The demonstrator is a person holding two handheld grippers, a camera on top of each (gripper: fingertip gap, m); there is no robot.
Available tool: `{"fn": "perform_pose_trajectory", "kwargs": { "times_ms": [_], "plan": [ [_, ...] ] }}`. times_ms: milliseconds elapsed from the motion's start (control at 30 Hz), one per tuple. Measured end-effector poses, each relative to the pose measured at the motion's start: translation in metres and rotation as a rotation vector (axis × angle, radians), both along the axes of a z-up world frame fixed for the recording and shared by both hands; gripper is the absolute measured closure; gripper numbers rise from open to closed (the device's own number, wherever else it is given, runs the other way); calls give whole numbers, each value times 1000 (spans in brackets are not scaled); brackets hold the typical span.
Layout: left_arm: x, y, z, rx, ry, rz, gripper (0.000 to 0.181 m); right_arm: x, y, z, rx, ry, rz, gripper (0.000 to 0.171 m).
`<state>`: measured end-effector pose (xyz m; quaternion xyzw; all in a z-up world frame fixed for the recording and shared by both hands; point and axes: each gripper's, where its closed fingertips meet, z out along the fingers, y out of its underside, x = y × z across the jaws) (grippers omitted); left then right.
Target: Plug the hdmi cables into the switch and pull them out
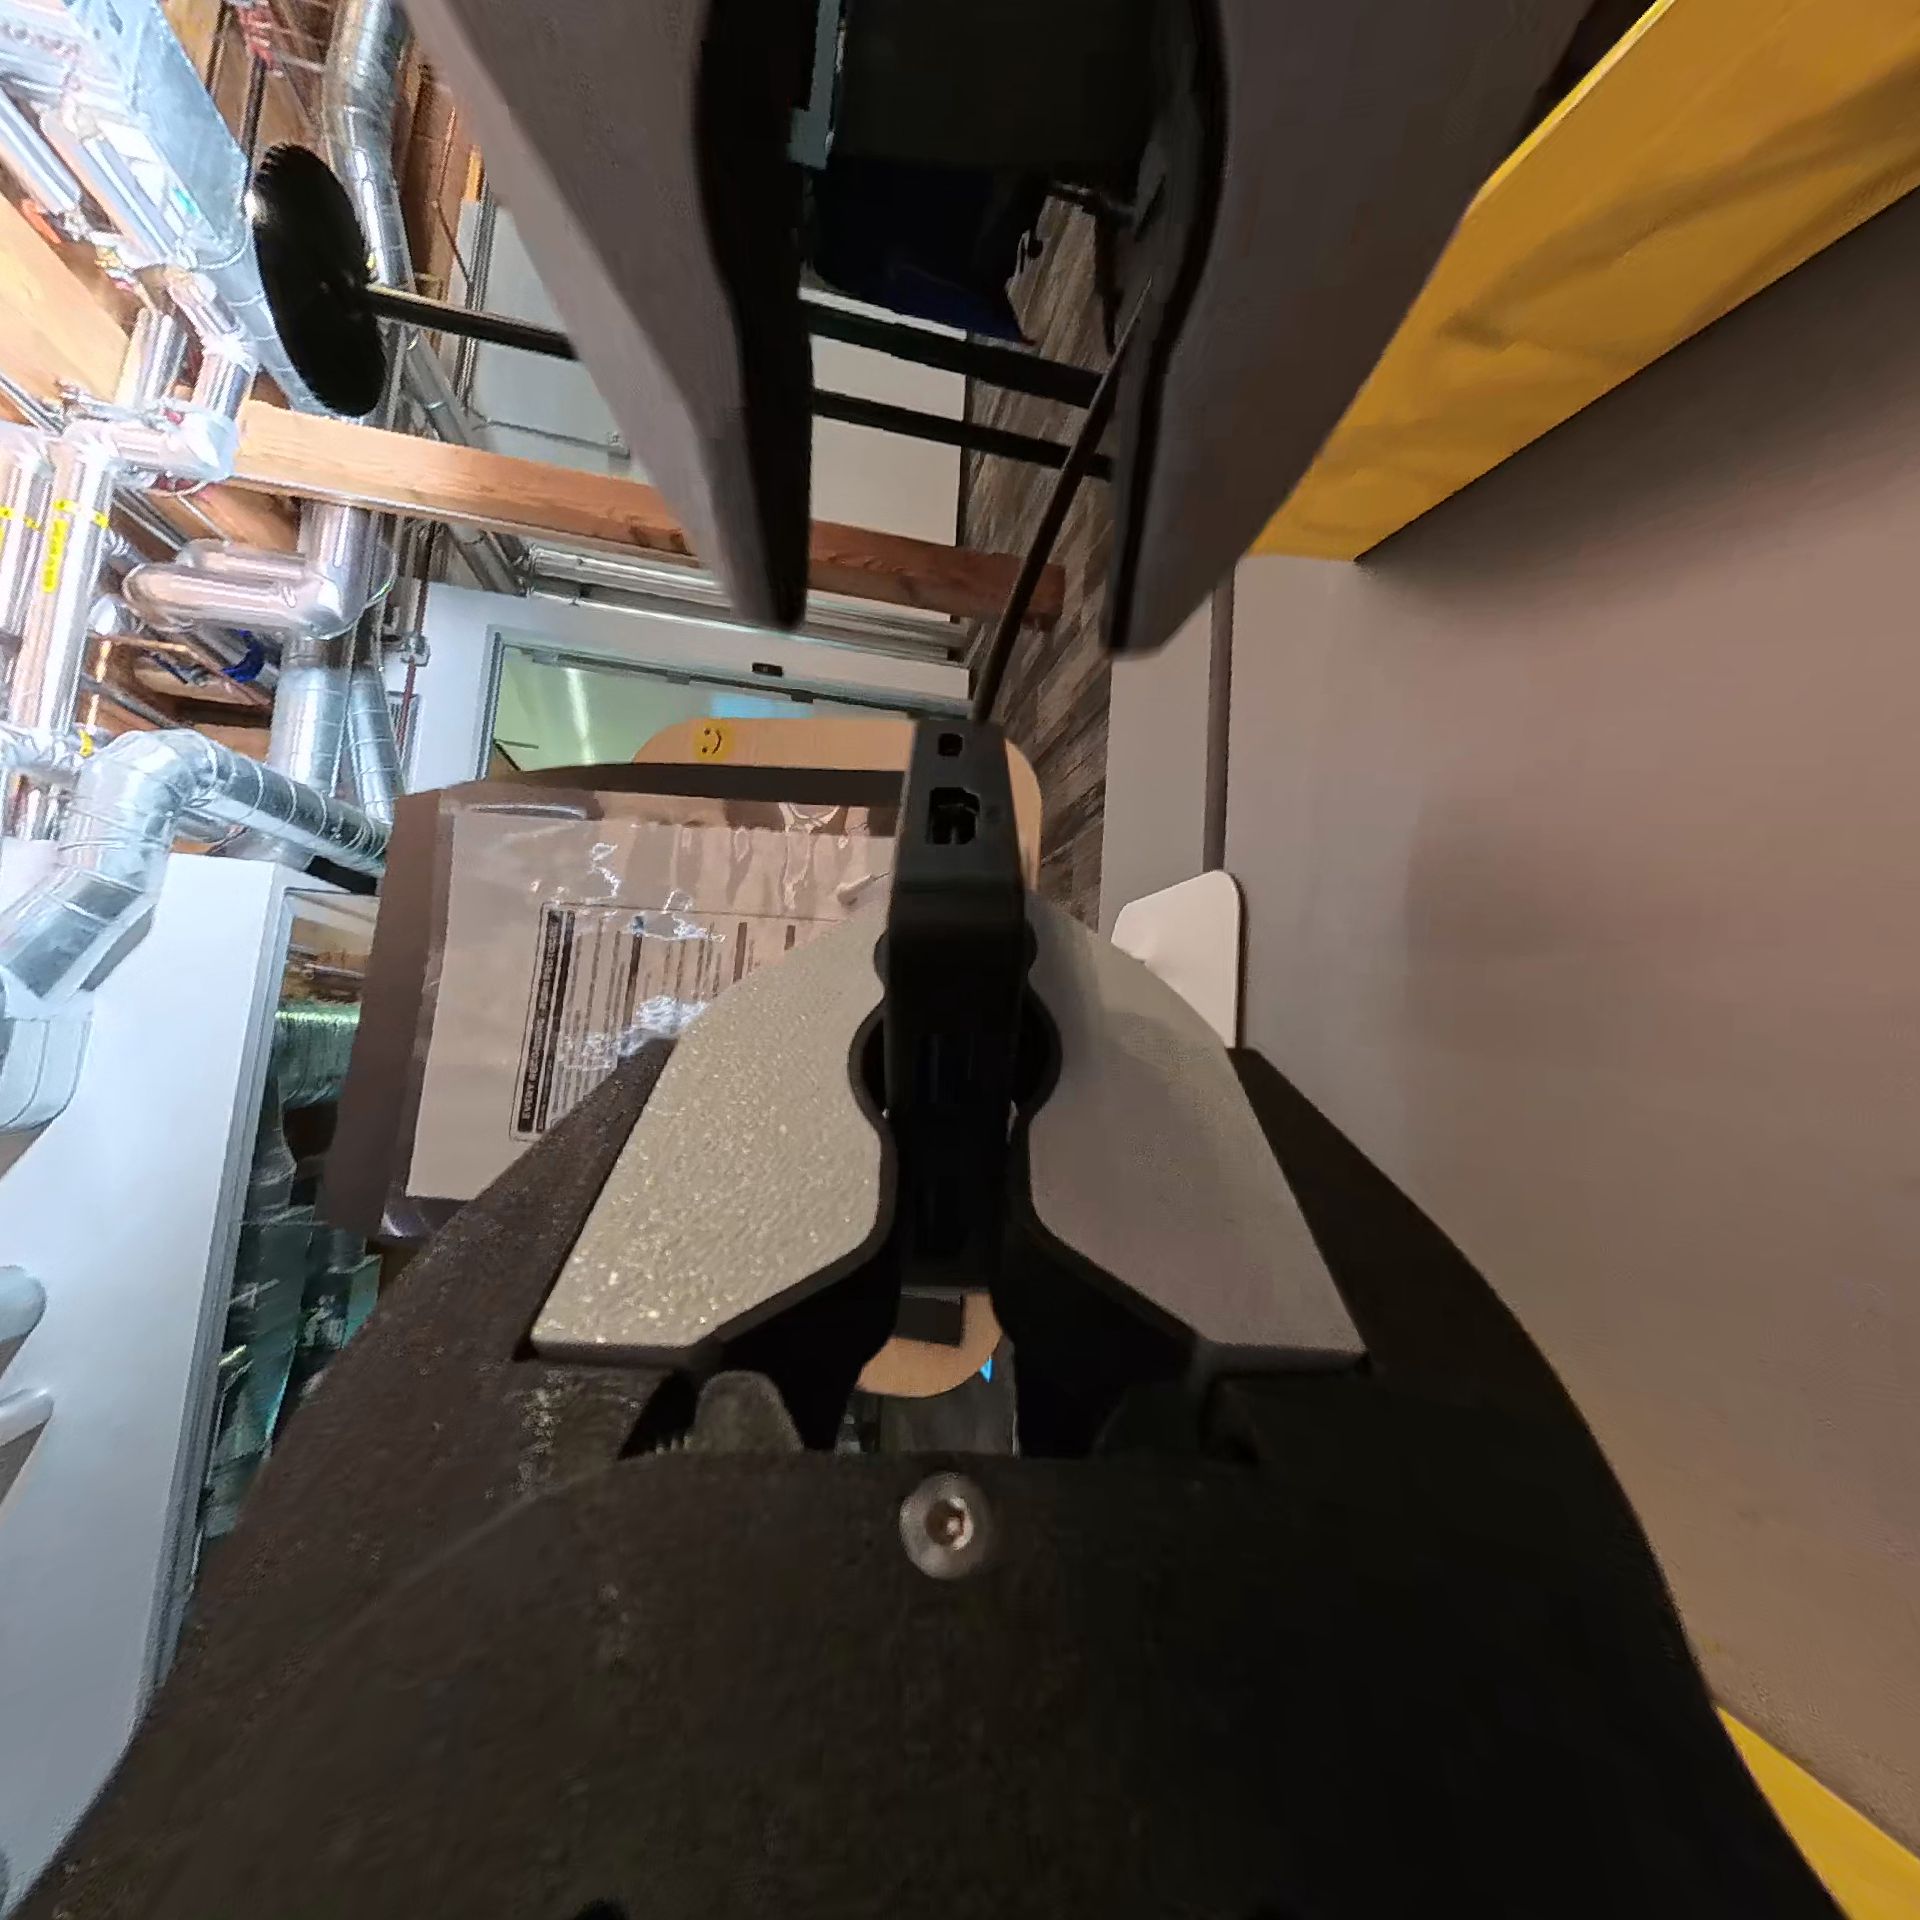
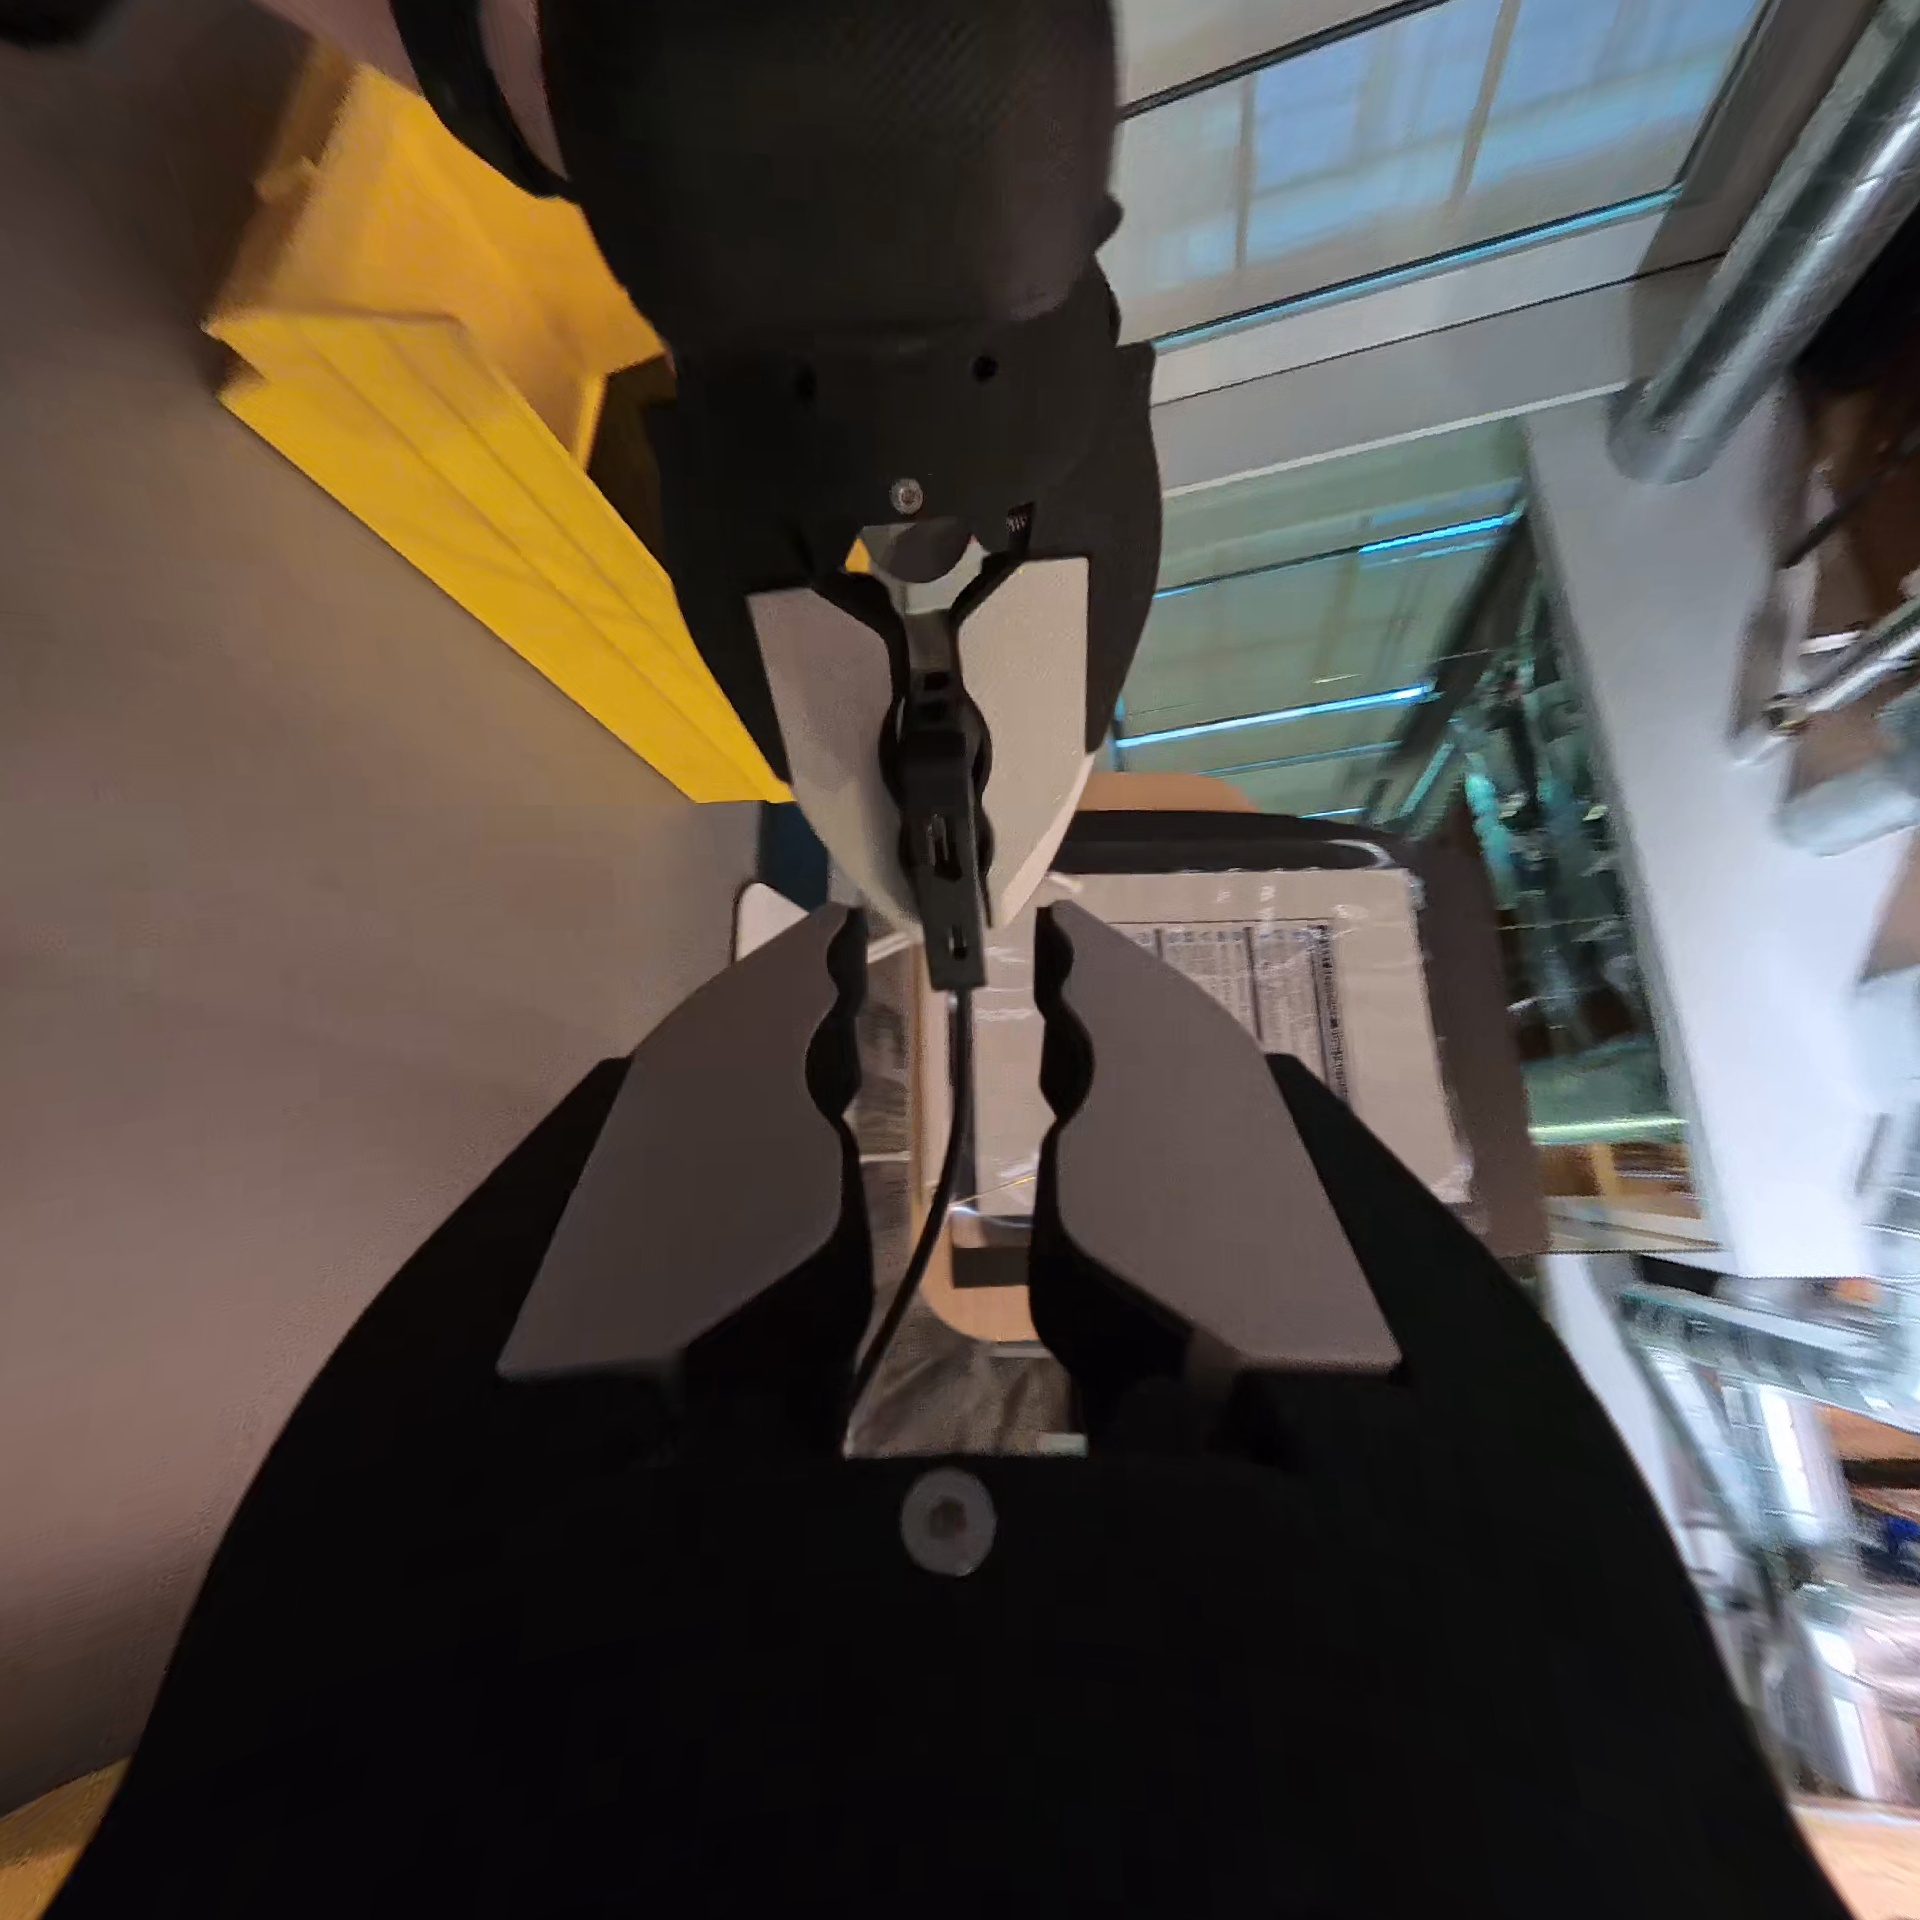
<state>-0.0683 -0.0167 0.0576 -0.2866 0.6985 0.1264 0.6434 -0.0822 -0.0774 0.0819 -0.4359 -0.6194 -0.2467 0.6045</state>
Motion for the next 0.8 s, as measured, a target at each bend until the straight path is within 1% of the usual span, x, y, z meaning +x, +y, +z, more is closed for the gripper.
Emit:
{"fn": "perform_pose_trajectory", "kwargs": {
  "times_ms": [100, 167, 233, 333, 367, 400, 433, 533, 600, 633, 700, 800],
  "plan": [
    [3, -8, 0, -4, -1, -16, 165, -9, 2, -6, 19, -1, 36, 140],
    [5, -12, -2, -13, 5, -30, 167, -10, 6, -12, 13, -21, 21, 140],
    [7, -17, -4, -9, 16, -45, 165, -10, 9, -12, 42, -35, 2, 140],
    [11, -23, -9, -13, 38, -66, 167, -12, 12, -22, 9, -61, -3, 141],
    [12, -24, -12, -18, 46, -68, 167, -12, 13, -23, 15, -72, -6, 145],
    [13, -25, -15, -24, 58, -70, 166, -11, 13, -24, 16, -80, -9, 153],
    [15, -25, -17, -36, 56, -77, 165, -8, 13, -24, 2, -85, -21, 155],
    [15, -18, -8, -37, -17, -44, 149, 6, 16, -20, -53, -56, -67, 156],
    [9, -7, 9, -6, -95, 15, 131, 30, 21, -11, -45, -49, -131, 156],
    [4, -1, 16, -11, -123, 46, 128, 50, 24, -2, -41, -26, -180, 156],
    [-6, 8, 22, -60, -137, 86, 130, 101, 30, 19, -71, 135, -264, 156],
    [-20, 18, 21, -96, -94, 122, 141, 179, 34, 34, -173, 433, -278, 156]
  ]
}}
